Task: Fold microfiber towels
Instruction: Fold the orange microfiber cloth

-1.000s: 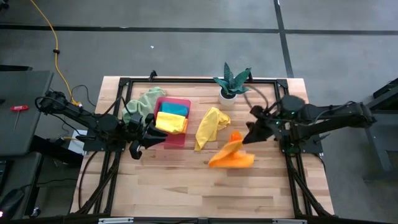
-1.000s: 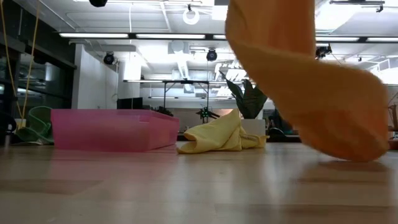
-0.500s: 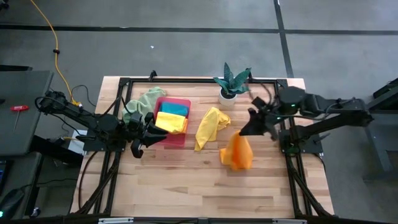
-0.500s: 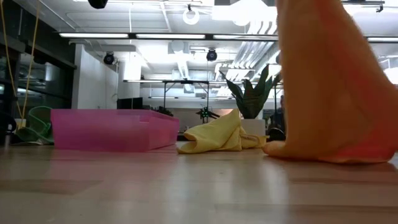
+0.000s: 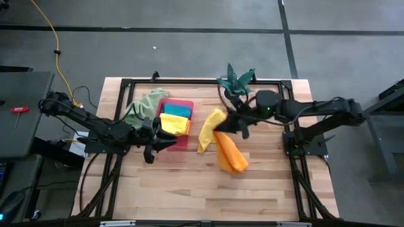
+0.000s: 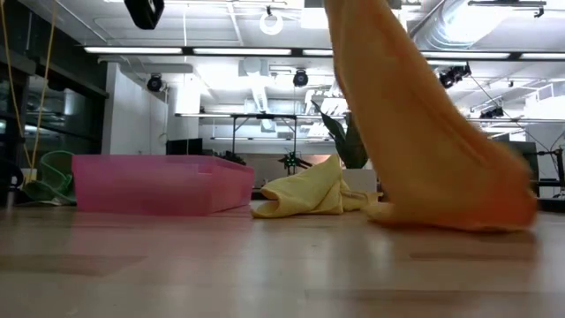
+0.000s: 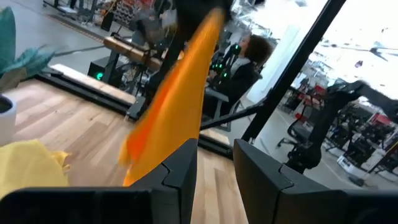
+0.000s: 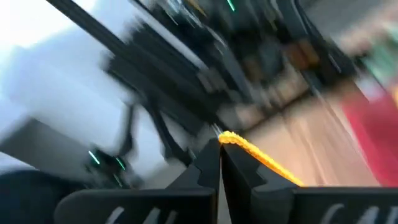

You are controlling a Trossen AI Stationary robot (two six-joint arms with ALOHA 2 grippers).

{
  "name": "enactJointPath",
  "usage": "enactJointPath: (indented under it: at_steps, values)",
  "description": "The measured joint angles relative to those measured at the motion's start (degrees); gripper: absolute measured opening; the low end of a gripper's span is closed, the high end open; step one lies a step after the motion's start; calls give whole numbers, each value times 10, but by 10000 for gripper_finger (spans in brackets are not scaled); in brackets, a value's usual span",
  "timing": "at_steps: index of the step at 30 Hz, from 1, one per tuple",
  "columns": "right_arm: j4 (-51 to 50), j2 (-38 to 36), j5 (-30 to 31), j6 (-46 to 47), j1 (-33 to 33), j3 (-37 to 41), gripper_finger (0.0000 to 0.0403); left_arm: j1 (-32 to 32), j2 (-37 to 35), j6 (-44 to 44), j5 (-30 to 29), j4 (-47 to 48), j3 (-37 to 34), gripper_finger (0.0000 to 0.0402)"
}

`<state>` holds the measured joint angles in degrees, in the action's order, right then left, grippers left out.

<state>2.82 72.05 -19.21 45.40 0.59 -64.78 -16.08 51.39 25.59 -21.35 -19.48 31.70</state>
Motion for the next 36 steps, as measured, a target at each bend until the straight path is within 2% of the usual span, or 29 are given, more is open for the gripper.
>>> enactJointPath:
  at_steps: [3,6,9,16,19,23,27,31,36]
  values:
    - [88,36,12,6,-14,-34,0,0,11,20,1,-1,0,94]
    - [73,64,71,6,-24,-82,0,0,13,36,19,1,0,94]
    - [-12,83,125,-1,-27,-122,0,0,13,43,49,4,0,94]
    - [-319,90,199,-7,-18,-195,0,-1,13,44,79,6,0,94]
    - [-427,88,203,16,-11,-216,0,-1,13,43,74,26,0,94]
    - [-504,88,205,61,4,-216,0,-1,16,40,58,81,0,94]
    - [-523,92,211,86,10,-216,0,-1,43,47,52,169,0,94]
    - [-524,92,220,87,5,-215,0,-11,93,91,64,235,-1,102]
    - [-534,92,221,59,-3,-215,0,-39,150,172,99,246,0,142]
